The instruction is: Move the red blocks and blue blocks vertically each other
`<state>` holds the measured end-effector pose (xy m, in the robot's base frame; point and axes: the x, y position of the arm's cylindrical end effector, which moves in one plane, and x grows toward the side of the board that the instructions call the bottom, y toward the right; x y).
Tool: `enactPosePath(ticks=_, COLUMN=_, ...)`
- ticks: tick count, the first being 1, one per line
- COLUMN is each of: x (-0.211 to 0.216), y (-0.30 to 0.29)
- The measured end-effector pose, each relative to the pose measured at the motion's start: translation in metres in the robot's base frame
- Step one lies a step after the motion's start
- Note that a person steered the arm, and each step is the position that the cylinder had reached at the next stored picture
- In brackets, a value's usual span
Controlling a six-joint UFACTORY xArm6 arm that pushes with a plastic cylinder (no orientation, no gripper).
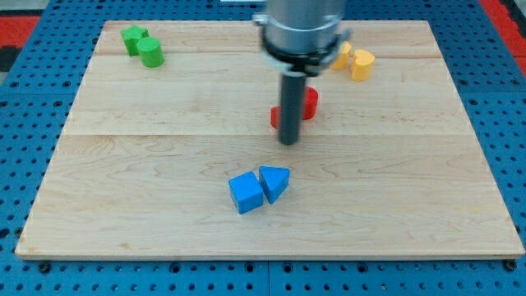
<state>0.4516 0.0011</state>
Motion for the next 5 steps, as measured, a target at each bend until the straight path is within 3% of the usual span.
enactPosePath(ticks=1, x=0.03, y=-0.074)
enactPosePath(ticks=2, x=0.069, y=-0.084)
enactPosePath(ticks=3, x=0.1, y=-0.05)
enactPosePath(ticks=4, x=0.094, y=0.012)
enactPosePath(ticks=5, x=0.064, y=0.023)
